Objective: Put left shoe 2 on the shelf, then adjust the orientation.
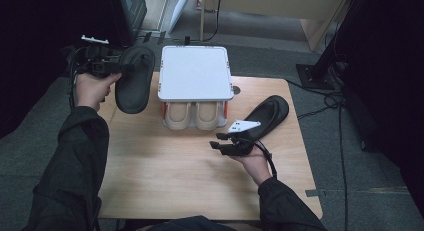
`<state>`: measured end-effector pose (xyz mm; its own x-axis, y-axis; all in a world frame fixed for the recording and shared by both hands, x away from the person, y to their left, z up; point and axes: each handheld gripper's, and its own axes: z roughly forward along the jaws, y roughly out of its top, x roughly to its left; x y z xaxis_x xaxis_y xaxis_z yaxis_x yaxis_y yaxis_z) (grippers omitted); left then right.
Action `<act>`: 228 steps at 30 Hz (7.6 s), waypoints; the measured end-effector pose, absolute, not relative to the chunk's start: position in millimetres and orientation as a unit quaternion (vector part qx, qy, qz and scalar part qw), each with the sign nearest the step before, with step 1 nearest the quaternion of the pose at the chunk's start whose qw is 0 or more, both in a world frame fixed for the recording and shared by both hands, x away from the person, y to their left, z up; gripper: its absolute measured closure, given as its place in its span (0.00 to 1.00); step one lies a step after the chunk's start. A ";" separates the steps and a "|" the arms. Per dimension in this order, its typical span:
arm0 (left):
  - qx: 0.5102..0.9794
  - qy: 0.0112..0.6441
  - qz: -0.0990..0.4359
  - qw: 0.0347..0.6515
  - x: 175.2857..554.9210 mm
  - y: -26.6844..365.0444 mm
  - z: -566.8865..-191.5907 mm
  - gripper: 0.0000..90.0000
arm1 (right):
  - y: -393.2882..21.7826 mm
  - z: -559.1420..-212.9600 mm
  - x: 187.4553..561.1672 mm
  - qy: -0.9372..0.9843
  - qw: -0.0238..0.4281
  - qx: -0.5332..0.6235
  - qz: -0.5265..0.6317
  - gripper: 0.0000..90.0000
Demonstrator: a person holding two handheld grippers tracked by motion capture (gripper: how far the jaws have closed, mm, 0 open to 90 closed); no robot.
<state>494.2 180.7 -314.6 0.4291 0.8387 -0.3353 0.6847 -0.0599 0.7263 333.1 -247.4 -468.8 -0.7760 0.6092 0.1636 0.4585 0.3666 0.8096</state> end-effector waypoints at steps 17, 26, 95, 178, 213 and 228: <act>0.746 0.511 0.097 0.416 515.7 125.3 -283.3 0.75 | -248.1 -470.5 333.5 0.825 0.085 0.327 0.453 0.60; 0.754 0.509 0.096 0.404 531.2 88.8 -281.4 0.75 | -251.3 -470.0 332.6 0.823 0.088 0.329 0.455 0.59; 0.780 0.467 0.093 0.407 488.2 105.5 -315.7 0.49 | -310.4 -461.8 344.0 0.781 0.129 0.404 0.459 0.60; 0.765 0.476 0.104 0.421 450.4 142.3 -424.8 0.46 | -364.9 -496.8 351.4 0.768 0.131 0.490 0.391 0.77; 0.763 0.482 0.095 0.420 444.7 150.2 -428.4 0.46 | -401.4 -490.8 376.2 0.699 0.209 0.577 0.367 0.54; 0.765 0.483 0.093 0.416 445.3 150.9 -430.0 0.46 | -403.9 -492.5 378.7 0.697 0.197 0.576 0.379 0.68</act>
<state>445.3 150.9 -430.0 0.5155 0.8164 -0.2604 0.6623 -0.1868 0.7256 378.7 -403.9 -492.5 -0.2594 0.9521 0.1622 0.6534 0.0493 0.7554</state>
